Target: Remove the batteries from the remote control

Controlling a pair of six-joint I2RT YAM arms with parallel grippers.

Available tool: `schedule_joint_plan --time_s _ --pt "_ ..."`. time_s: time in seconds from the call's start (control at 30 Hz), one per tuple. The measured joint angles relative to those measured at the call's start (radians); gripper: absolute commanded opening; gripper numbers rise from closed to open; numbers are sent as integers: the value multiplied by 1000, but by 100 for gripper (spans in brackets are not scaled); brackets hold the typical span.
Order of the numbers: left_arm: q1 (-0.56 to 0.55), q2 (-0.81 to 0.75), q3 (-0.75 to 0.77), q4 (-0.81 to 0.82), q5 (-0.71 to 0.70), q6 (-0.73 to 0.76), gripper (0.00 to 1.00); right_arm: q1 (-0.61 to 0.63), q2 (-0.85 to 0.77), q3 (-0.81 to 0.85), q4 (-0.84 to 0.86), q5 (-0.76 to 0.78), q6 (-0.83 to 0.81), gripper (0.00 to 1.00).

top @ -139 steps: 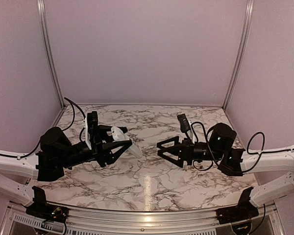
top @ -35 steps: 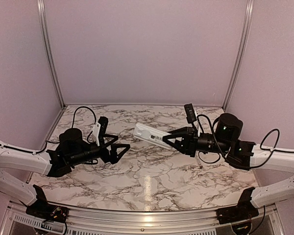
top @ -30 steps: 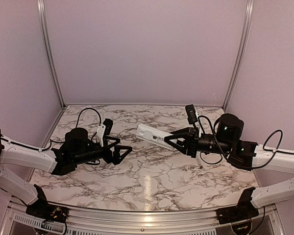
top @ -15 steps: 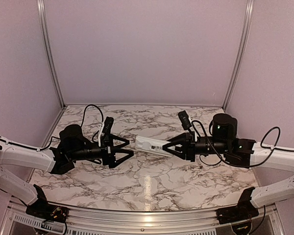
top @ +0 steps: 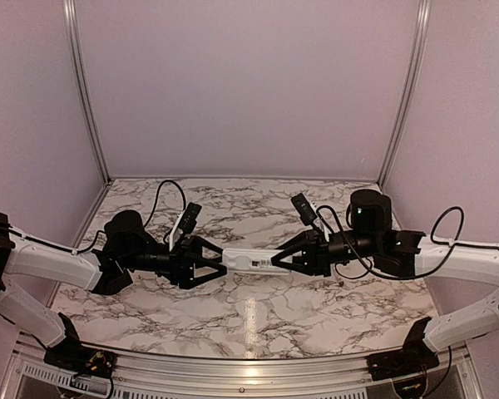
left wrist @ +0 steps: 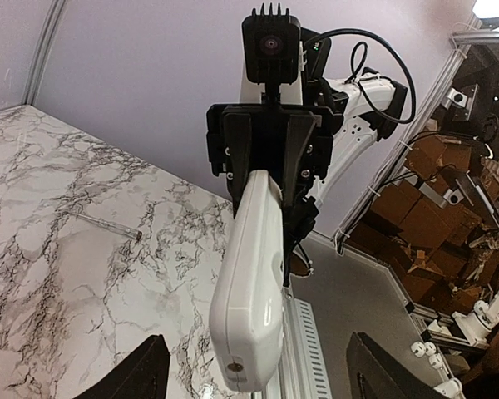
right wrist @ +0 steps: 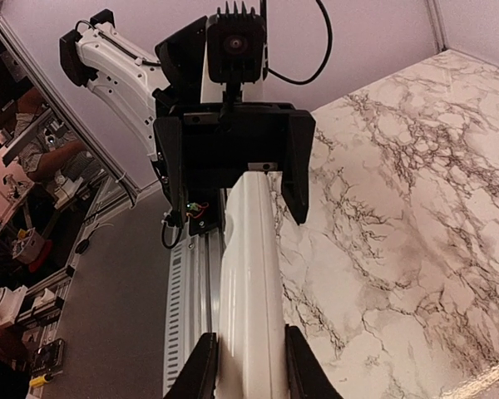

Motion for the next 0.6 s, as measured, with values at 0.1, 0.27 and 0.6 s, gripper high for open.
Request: schedule_joint_plan --time_s 0.1,0.27,0.6 --pt "0 14 5 -1 11 -11 67 0 24 0 5 -25 3 0" --pt "0 31 13 13 28 -26 58 0 44 1 23 -53 11 0" --pt "-11 97 30 66 60 -69 51 0 72 23 48 -85 23 0"
